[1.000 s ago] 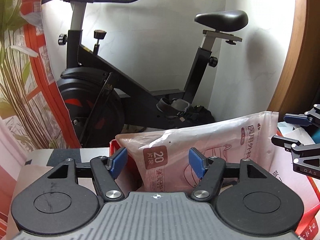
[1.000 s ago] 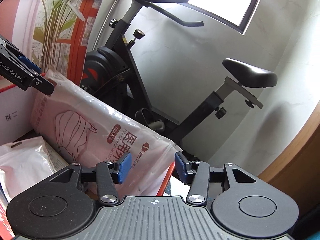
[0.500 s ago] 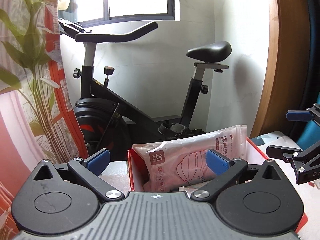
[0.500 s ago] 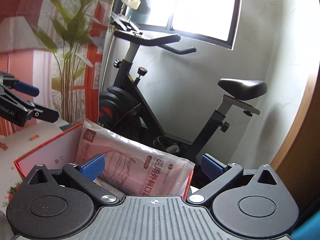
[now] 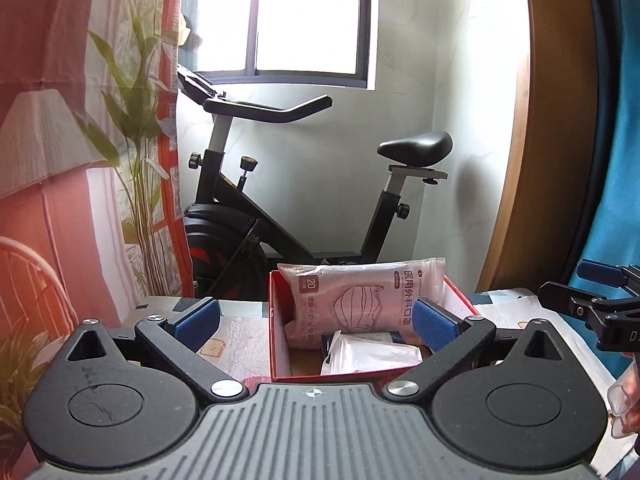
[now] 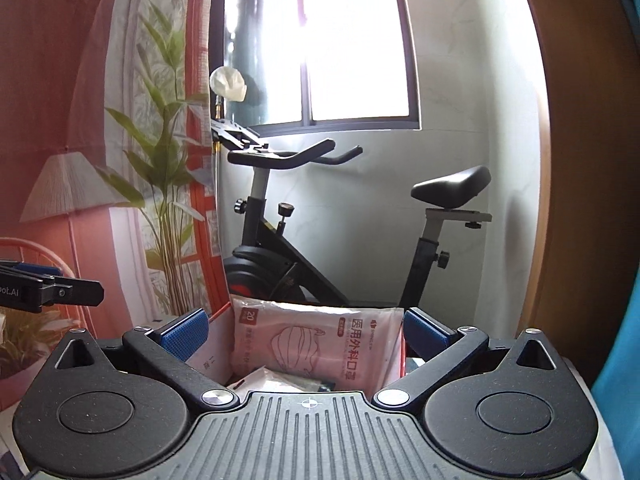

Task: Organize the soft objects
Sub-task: 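Lower both tools toward the grey knit mesh cloth beside the box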

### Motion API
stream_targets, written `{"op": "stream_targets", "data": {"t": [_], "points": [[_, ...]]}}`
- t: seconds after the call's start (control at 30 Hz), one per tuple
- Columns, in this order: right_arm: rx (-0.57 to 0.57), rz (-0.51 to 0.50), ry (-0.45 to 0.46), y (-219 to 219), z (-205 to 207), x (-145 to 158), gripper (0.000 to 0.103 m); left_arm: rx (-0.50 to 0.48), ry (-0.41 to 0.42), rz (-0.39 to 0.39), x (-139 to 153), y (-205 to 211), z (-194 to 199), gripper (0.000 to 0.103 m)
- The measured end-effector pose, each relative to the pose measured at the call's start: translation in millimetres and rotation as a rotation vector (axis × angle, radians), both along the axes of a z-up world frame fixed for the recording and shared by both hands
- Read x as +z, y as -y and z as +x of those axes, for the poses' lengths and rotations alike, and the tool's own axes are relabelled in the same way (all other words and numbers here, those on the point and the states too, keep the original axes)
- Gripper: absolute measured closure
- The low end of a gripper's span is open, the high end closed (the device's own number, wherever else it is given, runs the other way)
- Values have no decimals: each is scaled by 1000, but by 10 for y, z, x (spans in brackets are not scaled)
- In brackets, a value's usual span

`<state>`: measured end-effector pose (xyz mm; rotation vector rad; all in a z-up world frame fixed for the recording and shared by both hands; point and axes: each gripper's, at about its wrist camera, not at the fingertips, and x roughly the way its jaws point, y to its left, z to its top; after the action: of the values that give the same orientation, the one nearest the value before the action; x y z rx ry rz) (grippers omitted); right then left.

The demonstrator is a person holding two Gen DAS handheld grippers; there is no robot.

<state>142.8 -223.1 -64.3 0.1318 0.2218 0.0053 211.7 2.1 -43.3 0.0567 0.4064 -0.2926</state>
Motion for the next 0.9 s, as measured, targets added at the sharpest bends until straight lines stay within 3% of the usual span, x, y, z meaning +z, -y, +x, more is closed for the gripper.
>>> {"op": "stream_targets", "data": {"t": [0.2,0.5,0.9], "points": [[-31,37,26,-110,-529,-130,0,24,17,-11,-118,-102,-488,0],[-48,-19,8,-383,-1019,-447,0,70,18,-22,-431,-274,-929,0],[-52,-37,-125,-679,-1134,-953,0,61,-124,-11,-985,-318,-1029,0]]}}
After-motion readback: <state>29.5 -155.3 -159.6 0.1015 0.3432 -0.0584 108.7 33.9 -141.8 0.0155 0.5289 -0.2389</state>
